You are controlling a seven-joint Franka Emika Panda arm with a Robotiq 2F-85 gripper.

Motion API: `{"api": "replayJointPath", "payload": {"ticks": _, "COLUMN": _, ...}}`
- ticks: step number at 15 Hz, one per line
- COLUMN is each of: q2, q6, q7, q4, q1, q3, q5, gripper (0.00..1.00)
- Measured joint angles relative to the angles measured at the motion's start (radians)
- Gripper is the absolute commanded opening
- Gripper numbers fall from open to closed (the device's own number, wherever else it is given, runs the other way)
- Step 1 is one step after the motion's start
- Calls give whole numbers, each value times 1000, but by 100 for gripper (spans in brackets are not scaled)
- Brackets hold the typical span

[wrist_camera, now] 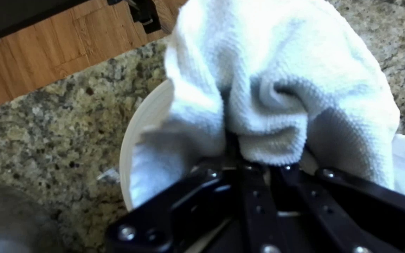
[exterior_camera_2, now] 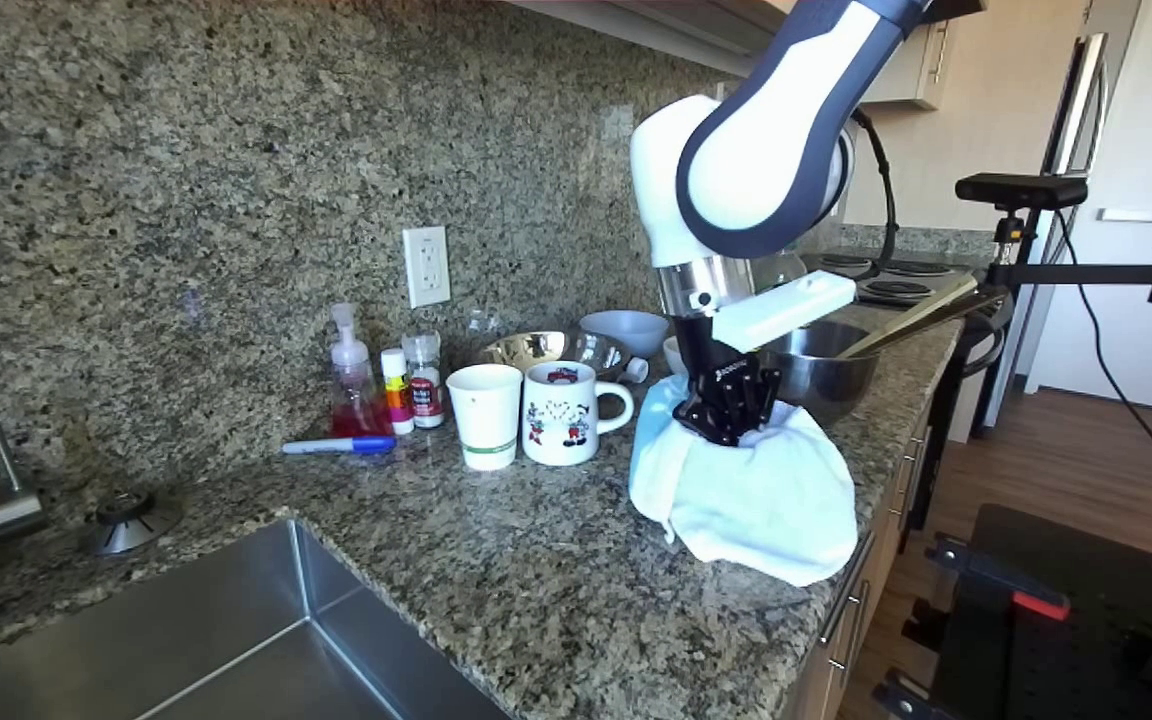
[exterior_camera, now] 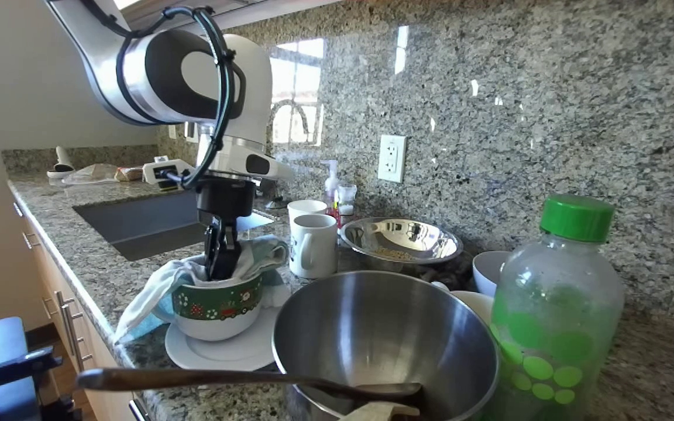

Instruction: Use the towel to wipe the inside of the mug on the plate, then put it in the silver bowl next to the plate

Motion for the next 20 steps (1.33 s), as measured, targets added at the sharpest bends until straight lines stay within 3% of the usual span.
{"api": "replayJointPath", "payload": {"ticks": 11, "q2": -76, "q6": -22, "q7": -1, "q4": 56, "q1": 0, "q3": 2, "q5": 1, "gripper": 5}}
{"api": "replayJointPath", "payload": {"ticks": 20, "q2": -197, "q6": -161, "q7": 3, "q4": 166, "q1": -8, "q3": 6, "q5": 1, "gripper": 5}}
